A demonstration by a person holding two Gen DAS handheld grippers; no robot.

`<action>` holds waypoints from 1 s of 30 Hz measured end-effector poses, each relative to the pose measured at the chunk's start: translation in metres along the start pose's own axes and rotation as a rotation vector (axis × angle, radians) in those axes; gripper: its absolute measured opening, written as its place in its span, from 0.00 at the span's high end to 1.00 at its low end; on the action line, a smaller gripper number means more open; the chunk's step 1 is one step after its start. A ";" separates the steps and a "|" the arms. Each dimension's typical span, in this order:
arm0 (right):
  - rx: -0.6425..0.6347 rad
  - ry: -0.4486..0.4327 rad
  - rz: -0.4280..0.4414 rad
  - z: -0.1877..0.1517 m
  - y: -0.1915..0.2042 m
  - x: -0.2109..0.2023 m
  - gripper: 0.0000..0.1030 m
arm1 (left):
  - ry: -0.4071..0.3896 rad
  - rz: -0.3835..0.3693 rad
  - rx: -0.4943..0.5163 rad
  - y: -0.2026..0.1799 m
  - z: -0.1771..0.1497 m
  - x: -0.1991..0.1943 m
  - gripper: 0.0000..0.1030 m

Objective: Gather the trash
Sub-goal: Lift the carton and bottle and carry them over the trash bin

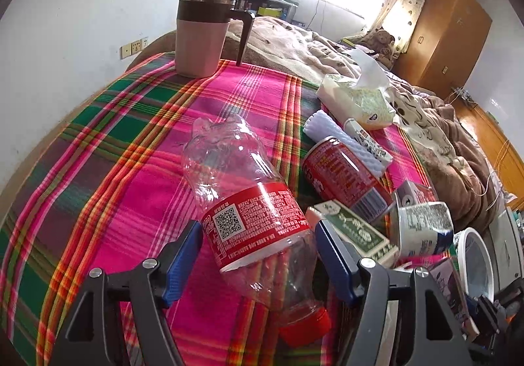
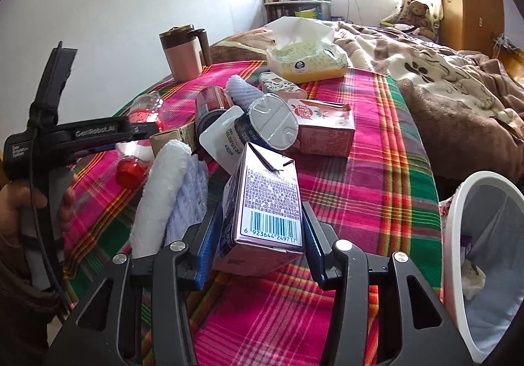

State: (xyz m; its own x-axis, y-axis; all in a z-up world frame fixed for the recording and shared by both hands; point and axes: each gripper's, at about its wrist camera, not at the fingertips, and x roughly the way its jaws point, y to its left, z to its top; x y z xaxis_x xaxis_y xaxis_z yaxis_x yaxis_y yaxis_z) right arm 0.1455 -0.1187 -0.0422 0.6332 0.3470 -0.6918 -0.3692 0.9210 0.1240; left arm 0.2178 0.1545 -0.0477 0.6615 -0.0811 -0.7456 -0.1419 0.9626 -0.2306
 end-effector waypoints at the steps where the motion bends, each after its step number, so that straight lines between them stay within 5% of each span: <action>1: -0.001 0.001 -0.008 0.000 0.000 0.000 0.53 | -0.003 0.004 0.014 -0.001 -0.003 -0.003 0.31; 15: 0.024 -0.004 -0.036 -0.004 -0.005 -0.002 0.53 | 0.006 0.045 -0.045 0.006 0.021 0.005 0.29; 30: 0.034 -0.044 -0.062 -0.008 -0.008 -0.013 0.53 | 0.001 0.066 -0.006 -0.004 0.003 0.002 0.36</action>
State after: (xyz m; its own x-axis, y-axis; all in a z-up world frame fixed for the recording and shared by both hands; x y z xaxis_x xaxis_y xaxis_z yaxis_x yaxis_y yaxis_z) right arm 0.1351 -0.1317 -0.0401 0.6840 0.2957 -0.6668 -0.3052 0.9463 0.1066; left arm 0.2218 0.1508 -0.0462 0.6500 -0.0175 -0.7598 -0.1899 0.9643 -0.1847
